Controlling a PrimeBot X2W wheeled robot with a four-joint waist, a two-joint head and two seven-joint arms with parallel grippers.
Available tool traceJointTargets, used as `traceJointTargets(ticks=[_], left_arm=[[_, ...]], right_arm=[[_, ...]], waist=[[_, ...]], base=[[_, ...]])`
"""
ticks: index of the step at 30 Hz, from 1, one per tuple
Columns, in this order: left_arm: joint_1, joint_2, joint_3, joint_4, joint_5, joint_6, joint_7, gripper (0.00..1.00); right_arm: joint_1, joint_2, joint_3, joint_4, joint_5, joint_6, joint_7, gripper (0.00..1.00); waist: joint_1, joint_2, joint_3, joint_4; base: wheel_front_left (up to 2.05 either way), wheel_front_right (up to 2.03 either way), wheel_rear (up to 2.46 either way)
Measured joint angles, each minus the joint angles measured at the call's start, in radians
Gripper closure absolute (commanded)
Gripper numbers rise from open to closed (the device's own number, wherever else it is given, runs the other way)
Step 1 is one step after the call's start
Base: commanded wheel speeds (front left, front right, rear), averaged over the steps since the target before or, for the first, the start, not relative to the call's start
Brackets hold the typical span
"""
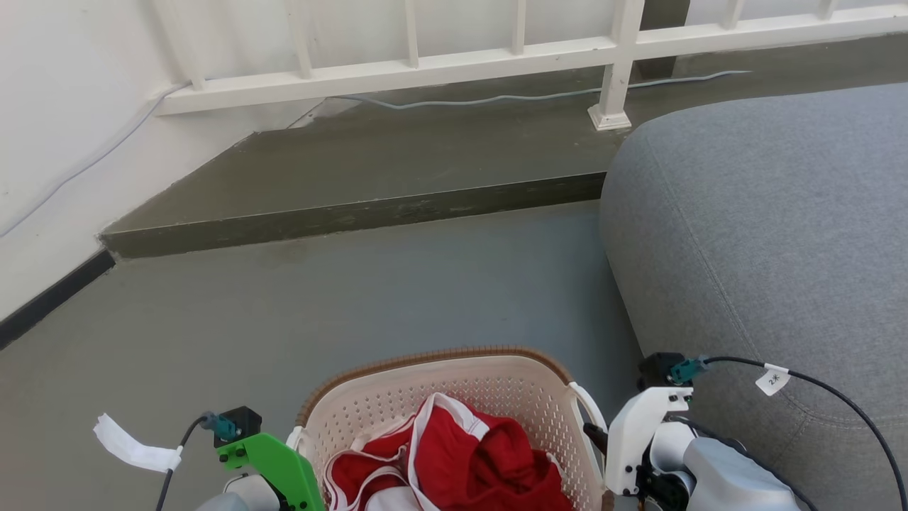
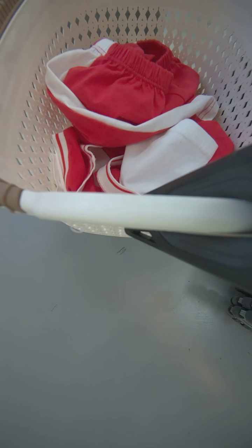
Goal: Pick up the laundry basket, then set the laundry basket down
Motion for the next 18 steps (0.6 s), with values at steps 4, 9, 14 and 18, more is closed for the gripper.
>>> traceJointTargets(ticks=[4,9,14,18], left_arm=[[0.0,0.0,-0.002,-0.001,0.0,0.0,-0.003,1.0],[0.0,0.0,-0.006,-0.006,0.0,0.0,-0.009,1.0],[-0.001,0.0,-0.009,-0.009,0.0,0.0,-0.021,1.0],[-0.007,0.001,-0.016,-0.017,0.0,0.0,-0.035,1.0]], right_arm=[[0.0,0.0,0.002,0.003,0.01,0.0,-0.005,1.0],[-0.001,-0.002,0.007,0.003,0.014,0.0,-0.007,1.0],[-0.007,-0.002,0.008,0.003,0.017,0.0,-0.01,1.0],[-0.026,-0.003,0.007,0.005,0.017,0.0,-0.021,1.0]], waist=[[0.0,0.0,0.003,0.002],[0.0,0.0,0.013,0.003],[0.0,0.0,0.034,0.002],[0.0,0.0,0.059,0.002]], base=[[0.0,0.0,0.0],[0.0,0.0,0.0],[0.0,0.0,0.0],[0.0,0.0,0.0]])
